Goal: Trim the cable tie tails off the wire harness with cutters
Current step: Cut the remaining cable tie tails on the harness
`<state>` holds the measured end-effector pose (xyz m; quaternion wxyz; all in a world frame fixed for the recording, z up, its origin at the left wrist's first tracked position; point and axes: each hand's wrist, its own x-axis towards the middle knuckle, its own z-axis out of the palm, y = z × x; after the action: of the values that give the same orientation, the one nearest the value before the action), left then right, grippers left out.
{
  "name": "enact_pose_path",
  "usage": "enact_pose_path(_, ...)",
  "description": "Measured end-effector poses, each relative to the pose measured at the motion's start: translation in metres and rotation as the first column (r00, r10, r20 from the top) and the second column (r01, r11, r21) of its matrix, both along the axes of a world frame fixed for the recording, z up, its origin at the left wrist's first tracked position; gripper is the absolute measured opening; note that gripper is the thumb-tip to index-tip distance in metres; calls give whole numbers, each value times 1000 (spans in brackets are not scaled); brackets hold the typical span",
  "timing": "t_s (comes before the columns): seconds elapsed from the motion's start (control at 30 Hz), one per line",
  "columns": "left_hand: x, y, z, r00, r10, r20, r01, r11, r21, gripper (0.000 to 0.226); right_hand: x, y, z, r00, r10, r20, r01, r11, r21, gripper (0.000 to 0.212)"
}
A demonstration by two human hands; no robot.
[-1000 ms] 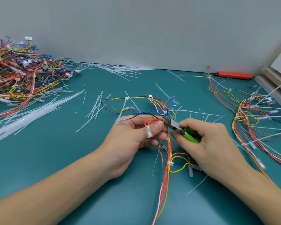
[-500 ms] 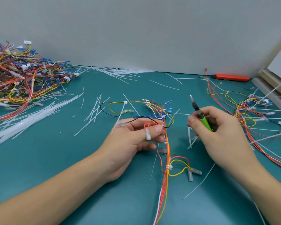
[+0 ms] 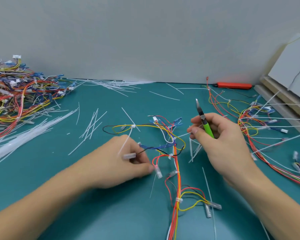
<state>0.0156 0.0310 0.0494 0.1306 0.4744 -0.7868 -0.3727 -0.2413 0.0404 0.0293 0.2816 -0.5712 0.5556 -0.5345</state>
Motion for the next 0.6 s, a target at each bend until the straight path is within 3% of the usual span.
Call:
enact_pose_path(0.07,16,-4,14,988,0,154,9,998,-61,26,-1,-1,1,1000,0,2,0,1000,-6,27)
enact_pose_path(0.13,30,-6,33,985,9,170,7,996,-90,31,0,-1,0,1000,6,-11,-6,1000,-16,27)
enact_pose_path(0.2,38,-10,45,994,101,-53,-108,981,-160,32,4,0,-1,1000,20,-21,-21,999,-24,20)
enact_pose_path(0.27,38,-10,50,902,188,-389,-323,892,-317,23,7,2,-2,998,35,-52,-37,999,-29,14)
enact_pose_path(0.33,22,-4,50,861,152,-486,-397,797,-455,10,10,3,-2,994,48,-95,-51,998,-34,13)
enact_pose_path(0.43,-19,4,39,934,32,-355,-250,768,-589,10,12,3,-1,992,54,-111,-58,998,-32,14)
enact_pose_path(0.53,-54,-8,19,993,27,-117,-84,855,-512,10,11,4,2,992,55,-112,-59,997,-41,16)
enact_pose_path(0.6,-68,-18,4,997,80,7,-68,886,-459,11,9,6,0,991,59,-121,-64,997,-41,16)
